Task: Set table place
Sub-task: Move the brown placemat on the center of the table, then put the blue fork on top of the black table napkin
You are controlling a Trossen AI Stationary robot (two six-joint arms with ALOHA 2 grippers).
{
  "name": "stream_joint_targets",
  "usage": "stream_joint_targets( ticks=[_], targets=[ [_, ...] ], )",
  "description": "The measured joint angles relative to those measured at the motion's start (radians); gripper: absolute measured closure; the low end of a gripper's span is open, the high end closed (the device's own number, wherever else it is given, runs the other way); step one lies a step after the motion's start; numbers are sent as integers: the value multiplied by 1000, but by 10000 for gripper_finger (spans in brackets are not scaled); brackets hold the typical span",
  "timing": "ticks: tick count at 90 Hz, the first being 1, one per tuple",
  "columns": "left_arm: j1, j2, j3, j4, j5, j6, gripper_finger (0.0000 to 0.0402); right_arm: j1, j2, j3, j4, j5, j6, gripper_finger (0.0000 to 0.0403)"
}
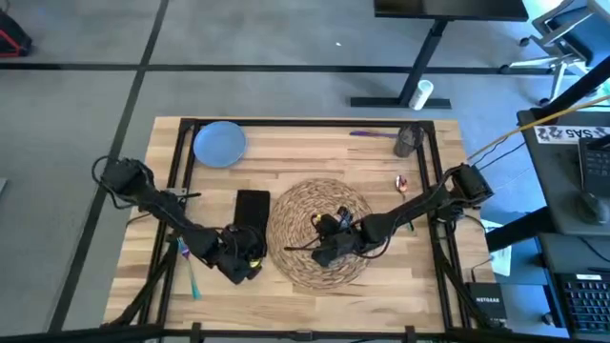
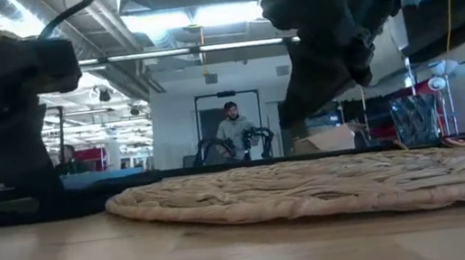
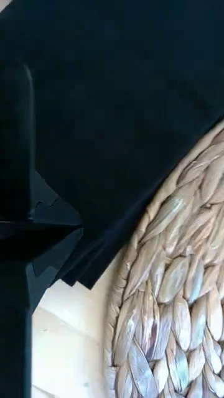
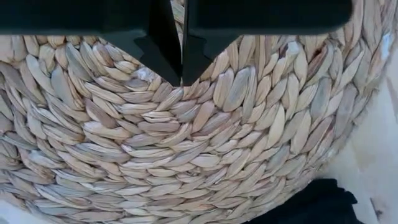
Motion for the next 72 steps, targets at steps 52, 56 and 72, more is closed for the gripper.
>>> stream_joint_targets(
  ticks=[52, 56, 72],
  targets=[
    [44, -30, 44, 34, 31, 49, 402, -1, -2, 0, 3, 3, -1, 403],
    [45, -35, 64, 7, 58, 13, 402, -1, -2, 1, 2, 2, -4, 403],
    [57, -35, 81, 184, 119, 80, 402, -1, -24, 2, -5, -3, -52, 403]
  ],
)
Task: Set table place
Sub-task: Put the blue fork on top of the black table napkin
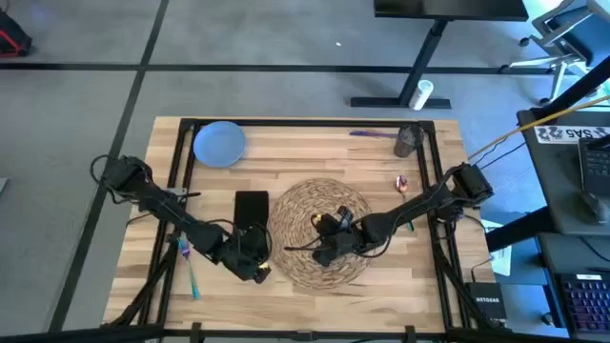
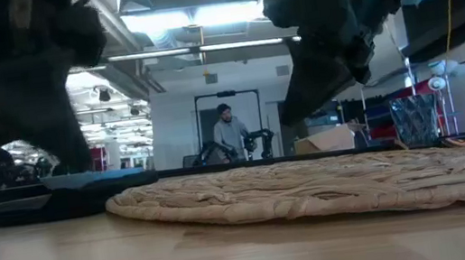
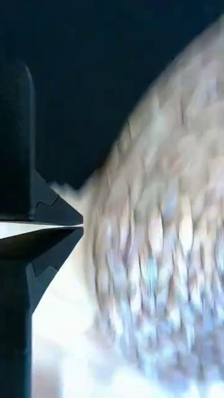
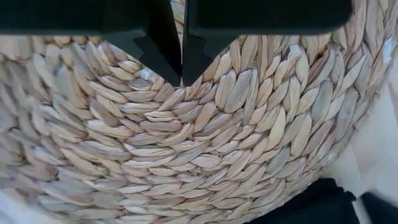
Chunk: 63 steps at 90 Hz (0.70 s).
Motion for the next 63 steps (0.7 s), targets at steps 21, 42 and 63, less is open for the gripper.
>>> stream_joint_targets(
  ticks=[21, 42, 63],
  targets=[
    [49, 2, 55, -120, 52, -162, 402, -11, -59, 0, -49, 17, -152, 403],
    [-26, 2, 247, -662, 87, -576, 402, -57, -131, 0, -80, 7, -289, 403],
    [-113, 0, 290, -831, 265, -1006, 402, -92, -180, 0, -95, -28, -387, 403]
  ],
)
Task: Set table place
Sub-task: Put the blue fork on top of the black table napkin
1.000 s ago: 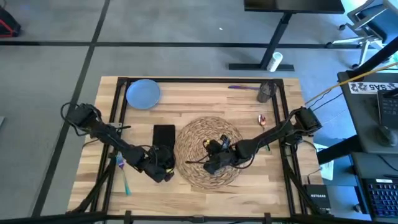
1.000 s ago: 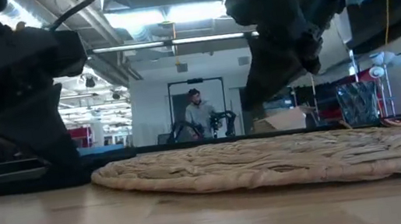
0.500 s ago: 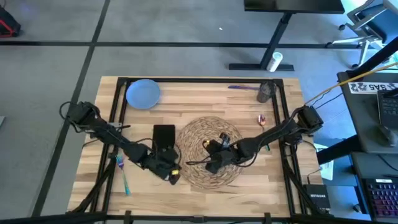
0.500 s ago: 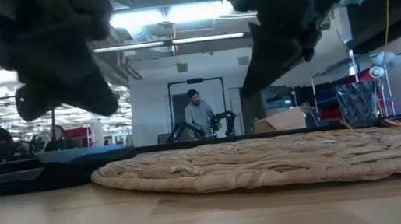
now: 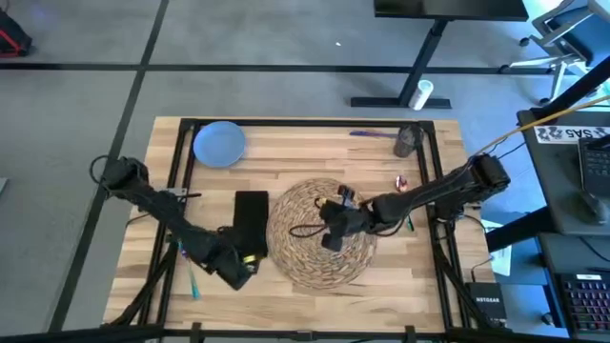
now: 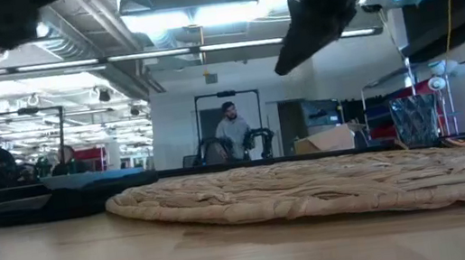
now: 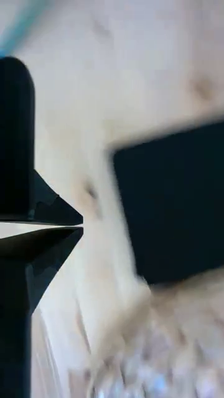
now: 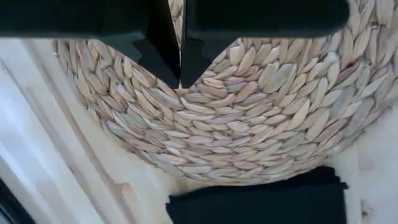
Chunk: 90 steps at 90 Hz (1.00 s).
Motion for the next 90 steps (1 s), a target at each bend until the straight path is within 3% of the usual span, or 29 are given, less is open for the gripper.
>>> stream_joint_targets(
  ticks=[19, 42, 67, 78, 90],
  targets=[
    [-23, 0, -16, -38, 182, -73, 402, -15, -10, 0, -1, -31, -60, 403],
    [-34, 0, -17, -250, 174, -71, 402, -15, -10, 0, 2, -37, -87, 403],
    [-116, 0, -22, -392, 187, -74, 402, -15, -10, 0, 5, -45, -88, 403],
    [-151, 0, -71, -354, 288, -102, 402, -15, -10, 0, 6, -45, -88, 403],
    [-162, 0, -160, -170, 347, -117, 402, -15, -10, 0, 7, -45, -87, 403]
  ],
)
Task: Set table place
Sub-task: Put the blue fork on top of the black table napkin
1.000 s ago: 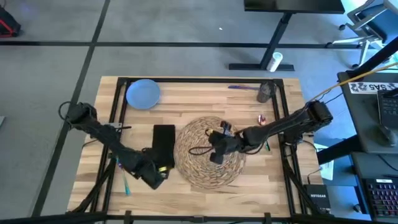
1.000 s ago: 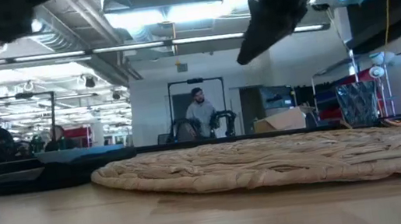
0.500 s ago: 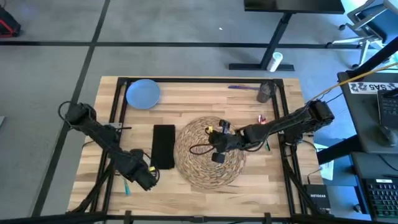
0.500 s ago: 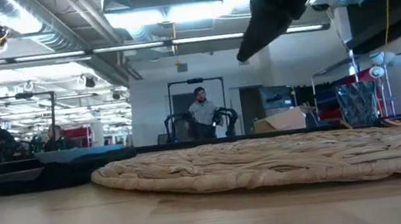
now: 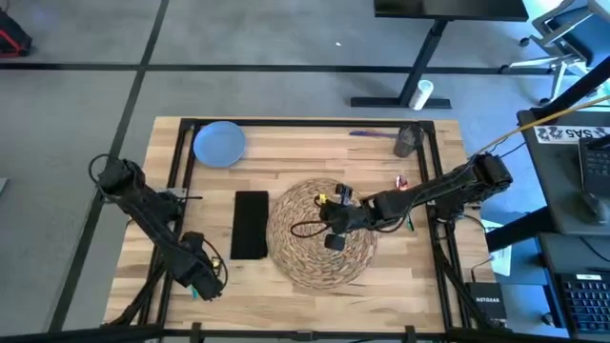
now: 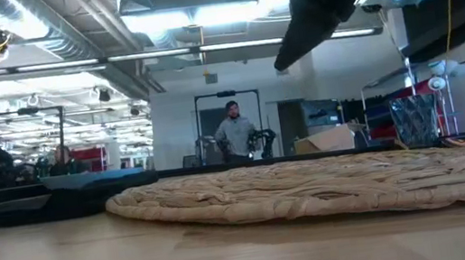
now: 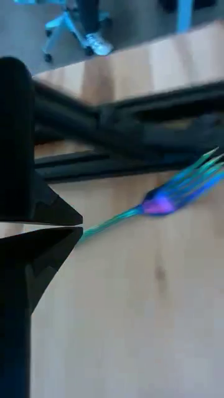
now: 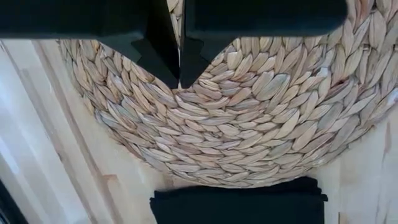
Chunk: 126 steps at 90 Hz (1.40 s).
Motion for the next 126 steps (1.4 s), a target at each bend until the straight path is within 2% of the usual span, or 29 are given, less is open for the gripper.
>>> stream_joint_targets(
  ticks=[7, 14, 34, 51, 78, 126],
  targets=[
    [5, 2, -61, 98, 27, -4, 402, 0, 0, 0, 0, 0, 0, 403],
    [12, 13, -101, 121, 69, -13, 402, 0, 0, 0, -1, 0, 1, 403],
    [16, 20, -117, -6, 136, -25, 402, 0, 0, 0, -10, -2, 4, 403],
    [16, 20, -128, -46, 137, -24, 402, 0, 0, 0, -10, -8, 9, 403],
    [18, 20, -205, 141, 83, -22, 402, 0, 0, 0, -9, -8, 11, 403],
    [86, 10, -205, 169, -17, 12, 401, -5, 0, 0, -10, -8, 11, 403]
  ],
)
